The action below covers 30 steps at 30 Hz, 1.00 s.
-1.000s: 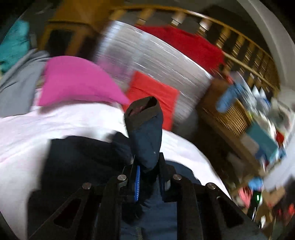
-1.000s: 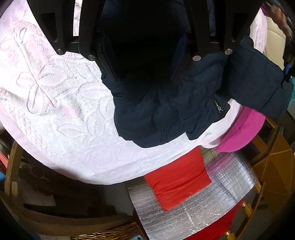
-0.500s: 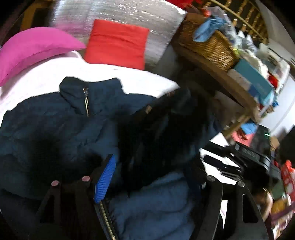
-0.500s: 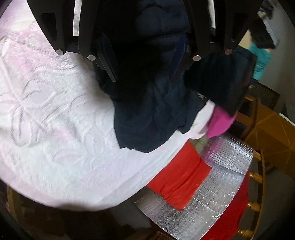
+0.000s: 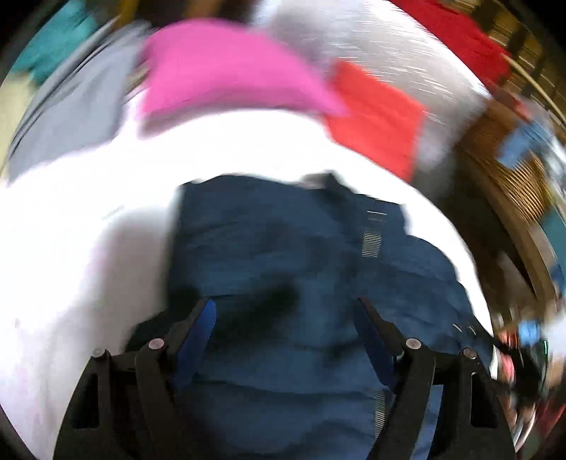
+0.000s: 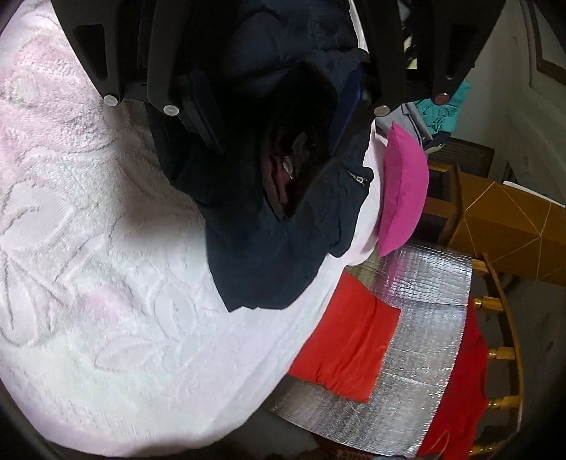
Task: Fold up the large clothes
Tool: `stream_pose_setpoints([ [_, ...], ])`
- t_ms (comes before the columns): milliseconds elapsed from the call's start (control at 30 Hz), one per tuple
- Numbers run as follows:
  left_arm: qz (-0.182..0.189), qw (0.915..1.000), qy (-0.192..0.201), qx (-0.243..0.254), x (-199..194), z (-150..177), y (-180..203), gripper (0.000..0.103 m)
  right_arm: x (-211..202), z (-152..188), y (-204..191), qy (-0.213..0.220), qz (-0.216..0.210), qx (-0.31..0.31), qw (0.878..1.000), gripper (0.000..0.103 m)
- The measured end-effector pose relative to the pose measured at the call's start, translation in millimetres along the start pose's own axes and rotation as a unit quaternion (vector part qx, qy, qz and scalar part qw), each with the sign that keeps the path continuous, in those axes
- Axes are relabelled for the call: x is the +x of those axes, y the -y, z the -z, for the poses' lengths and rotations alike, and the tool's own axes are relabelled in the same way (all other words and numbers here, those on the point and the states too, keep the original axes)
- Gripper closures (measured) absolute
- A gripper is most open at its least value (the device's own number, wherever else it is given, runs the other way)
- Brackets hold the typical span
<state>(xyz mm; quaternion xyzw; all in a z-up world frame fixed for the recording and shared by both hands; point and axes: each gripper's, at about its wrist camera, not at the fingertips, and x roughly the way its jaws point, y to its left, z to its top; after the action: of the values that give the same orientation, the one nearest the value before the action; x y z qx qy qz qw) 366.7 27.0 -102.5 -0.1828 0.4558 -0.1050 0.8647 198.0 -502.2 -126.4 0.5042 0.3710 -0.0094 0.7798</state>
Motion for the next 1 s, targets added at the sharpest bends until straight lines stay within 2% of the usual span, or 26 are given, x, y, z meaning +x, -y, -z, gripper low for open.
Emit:
stream_pose_setpoints([
  [100, -0.002, 0.9972, -0.015, -0.073, 9.2, -1.0, -38.1, 0.024, 2.0, -1.8, -1.8, -0.001, -0.001, -0.001, 1.000, 0.038],
  [133, -0.001, 0.9961, -0.015, -0.087, 9.9, 0.0, -45.1, 0.028, 1.0, -2.5, -2.2, 0.000, -0.004, 0.001, 1.000, 0.038],
  [167, 0.001, 0.9957, -0.015, -0.092, 9.7, 0.7, -48.3, 0.037, -0.4, -3.1, -2.8, 0.002, -0.010, 0.003, 1.000, 0.038],
  [233, 0.000, 0.9958, -0.015, -0.090, 9.2, 3.0, -46.7, 0.047, -3.7, -2.8, -1.7, 0.005, -0.018, 0.007, 1.000, 0.038],
  [300, -0.008, 0.9963, -0.016, -0.085, 12.0, 3.3, -44.9, 0.047, -3.1, -2.7, -0.2, 0.005, -0.024, 0.012, 1.000, 0.033],
  [433, -0.011, 0.9963, -0.036, -0.077, 27.4, 1.2, -41.0, 0.039, 4.0, 0.0, 3.6, -0.013, -0.039, 0.030, 0.999, 0.032],
  [567, -0.024, 0.9979, -0.028, -0.052, 28.1, 4.8, -34.9, 0.040, 6.7, 2.0, 3.6, -0.008, -0.040, 0.034, 0.999, 0.033],
  [600, -0.025, 0.9982, -0.025, -0.049, 28.3, 5.4, -33.9, 0.042, 10.9, 3.7, 1.9, -0.015, -0.037, 0.028, 0.999, 0.033],
  [633, -0.031, 0.9982, -0.022, -0.046, 28.6, 6.0, -33.2, 0.051, 15.1, 5.9, -0.3, -0.022, -0.039, 0.022, 0.999, 0.034],
  [700, -0.043, 0.9981, -0.018, -0.040, 27.5, 6.6, -33.2, 0.061, 21.8, 10.3, -6.4, -0.032, -0.034, 0.003, 0.999, 0.056],
  [733, -0.046, 0.9981, -0.016, -0.039, 26.4, 7.2, -33.5, 0.066, 25.4, 12.9, -9.9, -0.035, -0.019, -0.012, 0.999, 0.075],
  [767, -0.047, 0.9980, -0.014, -0.039, 24.5, 7.0, -34.2, 0.072, 28.7, 15.2, -14.4, -0.035, 0.002, -0.028, 0.999, 0.081],
  [800, -0.050, 0.9979, -0.012, -0.039, 23.2, 7.1, -34.9, 0.074, 31.0, 18.1, -21.1, -0.028, 0.025, -0.050, 0.998, 0.084],
  [867, -0.052, 0.9978, -0.011, -0.039, 21.1, 6.3, -37.4, 0.081, 30.1, 22.3, -35.6, -0.012, 0.046, -0.093, 0.995, 0.088],
  [1000, -0.058, 0.9975, -0.008, -0.039, 16.2, 6.3, -36.9, 0.085, 13.8, 30.1, -74.0, 0.056, 0.048, -0.191, 0.979, 0.089],
])
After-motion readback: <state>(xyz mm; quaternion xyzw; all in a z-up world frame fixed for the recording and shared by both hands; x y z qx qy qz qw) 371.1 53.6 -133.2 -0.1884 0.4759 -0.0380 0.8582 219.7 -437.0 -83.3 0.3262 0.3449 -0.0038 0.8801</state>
